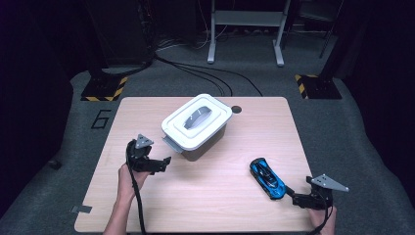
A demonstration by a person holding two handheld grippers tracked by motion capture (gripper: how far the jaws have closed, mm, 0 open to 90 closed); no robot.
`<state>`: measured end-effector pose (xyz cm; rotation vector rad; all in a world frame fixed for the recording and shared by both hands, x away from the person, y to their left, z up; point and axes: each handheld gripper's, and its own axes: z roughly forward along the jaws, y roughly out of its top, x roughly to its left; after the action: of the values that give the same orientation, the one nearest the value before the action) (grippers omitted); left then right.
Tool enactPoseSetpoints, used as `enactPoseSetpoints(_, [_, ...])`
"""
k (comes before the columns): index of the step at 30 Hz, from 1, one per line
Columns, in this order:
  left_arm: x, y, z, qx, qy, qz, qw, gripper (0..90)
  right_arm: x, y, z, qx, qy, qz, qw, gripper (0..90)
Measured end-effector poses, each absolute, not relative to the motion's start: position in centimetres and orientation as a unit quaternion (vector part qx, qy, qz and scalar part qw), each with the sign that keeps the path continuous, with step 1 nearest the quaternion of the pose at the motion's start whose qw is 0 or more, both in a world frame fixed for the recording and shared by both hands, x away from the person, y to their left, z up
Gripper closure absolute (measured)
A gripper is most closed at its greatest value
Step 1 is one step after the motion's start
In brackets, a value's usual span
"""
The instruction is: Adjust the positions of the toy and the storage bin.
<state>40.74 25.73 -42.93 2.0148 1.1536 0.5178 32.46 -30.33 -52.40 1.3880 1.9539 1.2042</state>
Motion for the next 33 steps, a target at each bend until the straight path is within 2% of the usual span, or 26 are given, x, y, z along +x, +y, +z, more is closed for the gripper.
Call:
enactPoseSetpoints(14, [45.0,25.5,-39.9,0.783,0.455,0.206,0.372,2.6,32.5,-30.3,-52.4,0.501,0.713,0.433,0.23,0.2])
enactPoseSetpoints(20, [47.6,25.0,-39.1,0.789,0.459,0.21,0.351,5.2,32.5,-30.2,-52.4,0.502,0.713,0.431,0.231,0.4])
enactPoseSetpoints(24, [48.6,24.9,-38.9,0.789,0.464,0.205,0.345,9.4,32.5,-30.2,-52.4,0.501,0.713,0.432,0.231,0.6])
enactPoseSetpoints(25, [49.2,24.9,-38.9,0.788,0.469,0.204,0.342,14.3,32.5,-30.2,-52.4,0.501,0.713,0.432,0.231,0.6])
enactPoseSetpoints(27, [49.7,25.0,-39.0,0.787,0.471,0.199,0.344,16.0,32.5,-30.2,-52.4,0.501,0.713,0.432,0.231,0.8])
enactPoseSetpoints(33, [50.5,25.1,-39.3,0.782,0.478,0.186,0.355,30.1,32.5,-30.3,-52.4,0.501,0.713,0.432,0.232,1.1])
